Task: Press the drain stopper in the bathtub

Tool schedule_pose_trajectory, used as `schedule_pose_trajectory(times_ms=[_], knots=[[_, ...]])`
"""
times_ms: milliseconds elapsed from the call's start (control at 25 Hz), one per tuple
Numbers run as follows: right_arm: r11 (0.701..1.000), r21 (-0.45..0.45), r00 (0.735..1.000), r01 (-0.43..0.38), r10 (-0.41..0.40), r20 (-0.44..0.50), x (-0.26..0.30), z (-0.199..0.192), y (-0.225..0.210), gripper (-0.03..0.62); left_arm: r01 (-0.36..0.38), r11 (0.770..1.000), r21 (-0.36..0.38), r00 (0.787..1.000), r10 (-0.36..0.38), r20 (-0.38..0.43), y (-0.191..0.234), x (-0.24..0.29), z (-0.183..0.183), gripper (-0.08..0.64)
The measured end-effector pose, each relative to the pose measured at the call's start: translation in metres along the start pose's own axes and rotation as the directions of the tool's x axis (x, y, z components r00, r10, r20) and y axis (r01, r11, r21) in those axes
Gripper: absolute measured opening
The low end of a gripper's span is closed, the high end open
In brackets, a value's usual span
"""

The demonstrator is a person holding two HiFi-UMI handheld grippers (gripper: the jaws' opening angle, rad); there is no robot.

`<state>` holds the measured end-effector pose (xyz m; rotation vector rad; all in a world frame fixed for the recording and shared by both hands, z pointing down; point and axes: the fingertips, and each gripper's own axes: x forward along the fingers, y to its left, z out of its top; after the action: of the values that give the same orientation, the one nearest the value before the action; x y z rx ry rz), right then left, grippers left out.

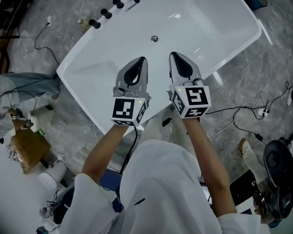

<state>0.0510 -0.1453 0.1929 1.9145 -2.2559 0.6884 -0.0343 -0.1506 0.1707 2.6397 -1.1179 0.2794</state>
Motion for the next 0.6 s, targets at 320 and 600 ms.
schedule_pose_trajectory(times_ms=[320, 600], knots=[[0.995, 0.035, 0.996, -0.092, 0.092, -0.003, -0.052, 0.032, 0.053, 0.004, -0.060, 0.998, -0.010, 0.998, 0.061, 0.033, -0.021, -0.076, 0.049, -0.002], [0.978, 0.072, 0.981, -0.194, 0.195, -0.017, -0.099, 0.041, 0.072, 0.003, -0.003, 1.000, 0.013, 0.999, 0.004, -0.035, -0.066, -0.105, 0.059, -0.002]])
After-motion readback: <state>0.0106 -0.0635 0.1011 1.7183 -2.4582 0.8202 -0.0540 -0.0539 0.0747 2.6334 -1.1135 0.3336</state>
